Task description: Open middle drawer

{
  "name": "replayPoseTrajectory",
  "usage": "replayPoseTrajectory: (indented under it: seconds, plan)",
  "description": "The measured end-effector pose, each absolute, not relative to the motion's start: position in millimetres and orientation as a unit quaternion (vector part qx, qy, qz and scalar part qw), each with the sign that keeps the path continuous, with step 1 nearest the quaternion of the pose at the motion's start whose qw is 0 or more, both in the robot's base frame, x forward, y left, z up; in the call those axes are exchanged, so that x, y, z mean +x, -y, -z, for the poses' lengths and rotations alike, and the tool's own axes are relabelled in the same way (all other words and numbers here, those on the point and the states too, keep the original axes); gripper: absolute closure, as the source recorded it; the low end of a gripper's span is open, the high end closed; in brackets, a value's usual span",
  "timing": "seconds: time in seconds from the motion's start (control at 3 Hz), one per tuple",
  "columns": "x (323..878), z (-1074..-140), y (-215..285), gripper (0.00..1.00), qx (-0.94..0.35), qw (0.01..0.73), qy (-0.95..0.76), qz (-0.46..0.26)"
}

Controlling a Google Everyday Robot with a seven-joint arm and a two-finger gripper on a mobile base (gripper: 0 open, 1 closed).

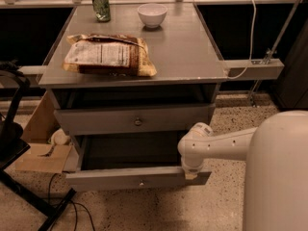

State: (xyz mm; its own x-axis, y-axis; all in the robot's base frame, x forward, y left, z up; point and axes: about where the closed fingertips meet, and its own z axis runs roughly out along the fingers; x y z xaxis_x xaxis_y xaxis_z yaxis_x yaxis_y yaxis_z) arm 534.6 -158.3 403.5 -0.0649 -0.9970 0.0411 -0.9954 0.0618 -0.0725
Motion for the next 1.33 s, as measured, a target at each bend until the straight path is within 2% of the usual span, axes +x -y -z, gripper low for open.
replayPoseTrajectory:
  seconds: [0.33,0.67,1.33]
  plan:
    - [534.6,-403.5,158.3,0.03,-0.684,0.01,-0.729,0.041]
    - [534.6,-403.5,158.3,0.0,-0.684,0.01,-0.729,0.041]
    - [524.2,-400.2,160.9,0.0,-0.683,0.003,-0.73,0.034]
